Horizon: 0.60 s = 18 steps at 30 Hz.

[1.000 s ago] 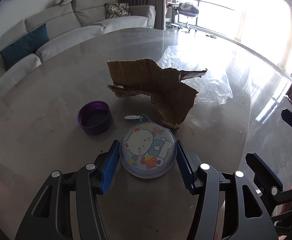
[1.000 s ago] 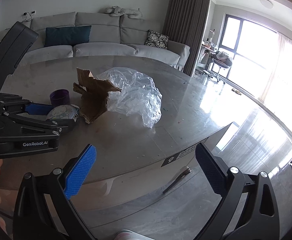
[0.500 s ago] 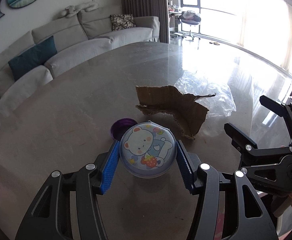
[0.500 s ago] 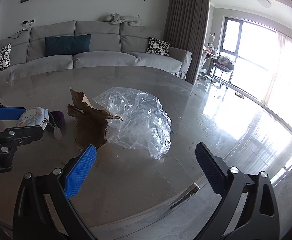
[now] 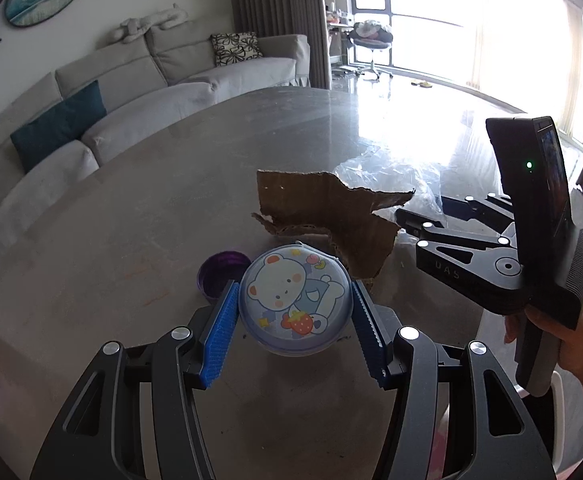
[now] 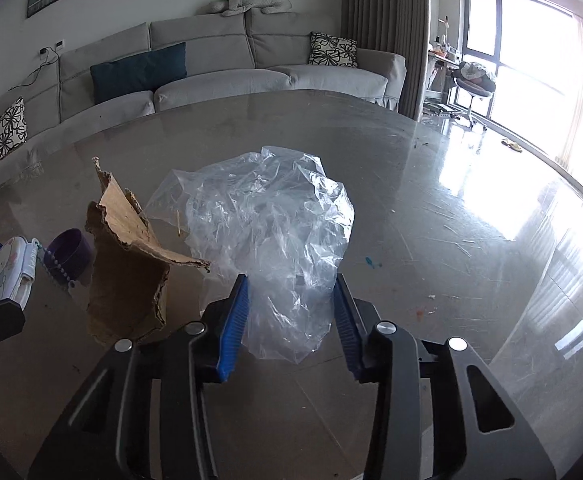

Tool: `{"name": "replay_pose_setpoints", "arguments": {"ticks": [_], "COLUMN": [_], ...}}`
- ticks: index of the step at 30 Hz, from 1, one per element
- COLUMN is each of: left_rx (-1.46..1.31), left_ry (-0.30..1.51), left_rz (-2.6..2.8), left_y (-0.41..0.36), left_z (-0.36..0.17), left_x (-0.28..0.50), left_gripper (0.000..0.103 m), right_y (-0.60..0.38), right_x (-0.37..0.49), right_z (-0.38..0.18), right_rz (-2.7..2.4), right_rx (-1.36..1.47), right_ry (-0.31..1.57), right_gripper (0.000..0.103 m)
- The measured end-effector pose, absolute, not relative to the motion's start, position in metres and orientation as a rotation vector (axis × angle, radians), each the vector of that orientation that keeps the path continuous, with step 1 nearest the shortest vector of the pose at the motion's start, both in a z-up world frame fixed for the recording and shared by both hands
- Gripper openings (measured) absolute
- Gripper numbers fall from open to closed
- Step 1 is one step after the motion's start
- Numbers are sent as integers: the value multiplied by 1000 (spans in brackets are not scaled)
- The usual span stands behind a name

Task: Collect trash
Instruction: 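Grasp the cartoon-bear tin lid with the left gripper and lift it, then grasp the clear plastic bag with the right gripper while the left holds the tin lid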

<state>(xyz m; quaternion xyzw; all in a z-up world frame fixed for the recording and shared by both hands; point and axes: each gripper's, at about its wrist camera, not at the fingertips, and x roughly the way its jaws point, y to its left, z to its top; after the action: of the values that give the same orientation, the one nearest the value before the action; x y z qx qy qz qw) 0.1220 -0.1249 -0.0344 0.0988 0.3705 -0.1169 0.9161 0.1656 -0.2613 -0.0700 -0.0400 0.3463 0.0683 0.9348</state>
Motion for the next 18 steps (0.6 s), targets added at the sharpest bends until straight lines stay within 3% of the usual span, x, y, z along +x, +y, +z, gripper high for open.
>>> {"name": "replay_pose_setpoints", "arguments": {"ticks": [3, 6, 18], "left_rx": [193, 190, 184], "left_ry": [761, 761, 723], "left_rz": [-239, -237, -258], "left_y": [-123, -121, -127], "left_z": [-33, -33, -10], "left_x": [121, 120, 100], "left_gripper": [57, 57, 57], "right_y": [-255, -248, -254], "right_x": [155, 139, 85], "right_z": [-68, -62, -6], "right_rz": [159, 143, 66], "right_rx": [-95, -138, -208], "right_ry": [704, 670, 547], "right_gripper": [19, 17, 16]}}
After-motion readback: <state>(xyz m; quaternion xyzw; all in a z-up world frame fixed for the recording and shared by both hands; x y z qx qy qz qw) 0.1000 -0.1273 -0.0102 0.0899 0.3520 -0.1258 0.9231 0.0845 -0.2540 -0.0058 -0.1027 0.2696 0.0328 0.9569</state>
